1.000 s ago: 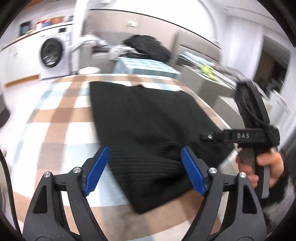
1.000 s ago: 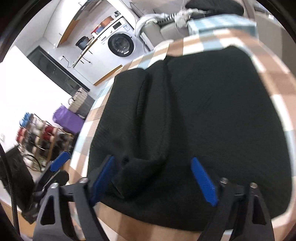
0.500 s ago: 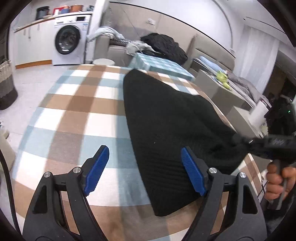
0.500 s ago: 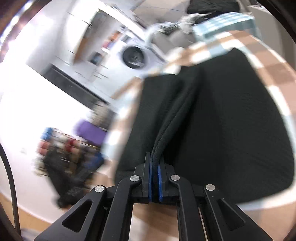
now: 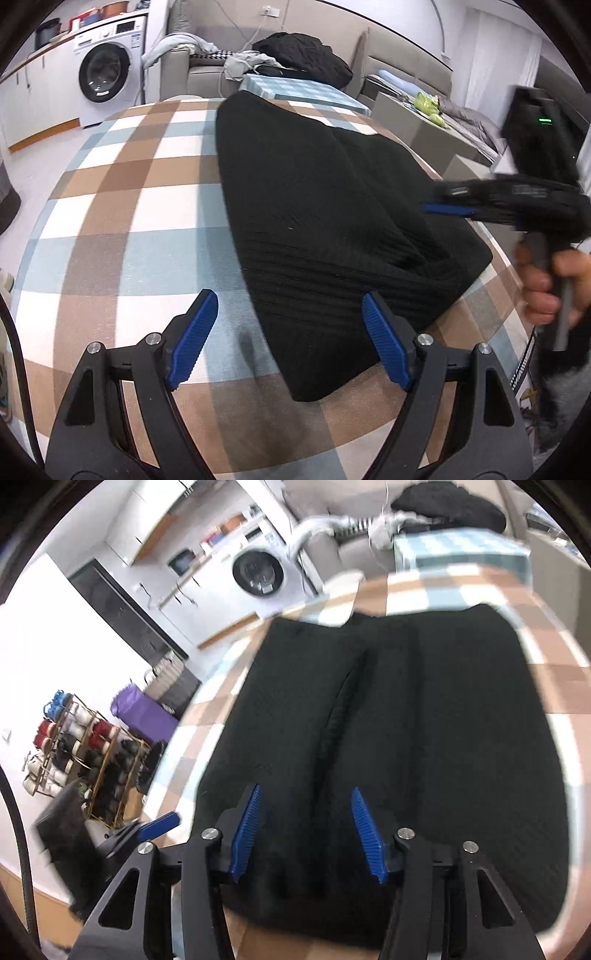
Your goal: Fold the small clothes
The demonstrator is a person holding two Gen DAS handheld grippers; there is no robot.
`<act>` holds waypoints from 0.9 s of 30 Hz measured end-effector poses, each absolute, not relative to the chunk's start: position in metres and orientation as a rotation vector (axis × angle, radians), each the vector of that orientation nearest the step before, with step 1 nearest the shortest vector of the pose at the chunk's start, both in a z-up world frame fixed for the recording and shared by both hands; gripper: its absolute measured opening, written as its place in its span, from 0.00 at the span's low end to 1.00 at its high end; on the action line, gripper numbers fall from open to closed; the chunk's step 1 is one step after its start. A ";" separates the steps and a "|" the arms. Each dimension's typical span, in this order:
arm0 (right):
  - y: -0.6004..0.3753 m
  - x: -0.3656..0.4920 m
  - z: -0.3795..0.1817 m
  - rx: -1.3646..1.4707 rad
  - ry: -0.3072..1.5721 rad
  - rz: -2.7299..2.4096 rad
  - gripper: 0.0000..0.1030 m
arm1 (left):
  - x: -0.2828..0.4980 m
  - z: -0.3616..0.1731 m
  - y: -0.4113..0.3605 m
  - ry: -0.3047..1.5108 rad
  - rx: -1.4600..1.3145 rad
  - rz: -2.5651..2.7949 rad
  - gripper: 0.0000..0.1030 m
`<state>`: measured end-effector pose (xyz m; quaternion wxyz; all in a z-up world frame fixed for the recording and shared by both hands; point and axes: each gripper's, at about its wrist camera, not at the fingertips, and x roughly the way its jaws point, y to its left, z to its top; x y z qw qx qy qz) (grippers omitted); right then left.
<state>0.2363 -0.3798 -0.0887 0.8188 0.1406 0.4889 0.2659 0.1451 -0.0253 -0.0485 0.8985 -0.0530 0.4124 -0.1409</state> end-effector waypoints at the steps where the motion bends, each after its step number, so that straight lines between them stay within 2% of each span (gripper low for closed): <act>1: -0.372 0.245 -0.098 0.313 1.069 0.567 0.51 | 0.145 -0.047 -0.022 0.848 -0.113 -0.278 0.76; 2: -0.365 0.255 -0.110 0.324 1.098 0.554 0.50 | 0.145 -0.046 -0.019 0.843 -0.117 -0.266 0.76; 3: -0.361 0.257 -0.111 0.325 1.078 0.558 0.45 | 0.146 -0.045 -0.014 0.839 -0.127 -0.250 0.76; 4: -0.361 0.258 -0.110 0.315 1.058 0.550 0.24 | 0.146 -0.044 -0.011 0.838 -0.137 -0.243 0.76; 5: -0.358 0.261 -0.106 0.302 1.060 0.550 0.11 | 0.146 -0.043 -0.007 0.835 -0.148 -0.236 0.76; 7: -0.360 0.260 -0.089 0.336 0.987 0.594 0.08 | 0.148 -0.040 0.000 0.828 -0.173 -0.221 0.76; 8: -0.361 0.251 -0.069 0.323 0.898 0.607 0.08 | 0.149 -0.038 0.004 0.824 -0.189 -0.224 0.76; 12: -0.372 0.235 -0.038 0.313 0.775 0.581 0.08 | 0.154 -0.035 0.003 0.814 -0.206 -0.245 0.76; 20: -0.368 0.254 -0.095 0.252 1.030 0.513 0.10 | 0.159 -0.065 -0.027 0.907 -0.066 -0.246 0.76; 21: -0.381 0.245 -0.098 0.275 1.034 0.531 0.12 | 0.157 -0.067 -0.027 0.914 -0.064 -0.253 0.76; 23: -0.386 0.230 -0.099 0.307 1.047 0.583 0.24 | 0.154 -0.069 -0.026 0.921 -0.071 -0.264 0.76; 24: -0.395 0.221 -0.099 0.316 1.049 0.601 0.37 | 0.153 -0.068 -0.025 0.920 -0.072 -0.265 0.76; 25: -0.400 0.211 -0.100 0.326 1.055 0.620 0.42 | 0.151 -0.068 -0.025 0.919 -0.070 -0.266 0.76; 27: -0.400 0.196 -0.106 0.325 1.074 0.658 0.42 | 0.151 -0.069 -0.024 0.922 -0.073 -0.268 0.76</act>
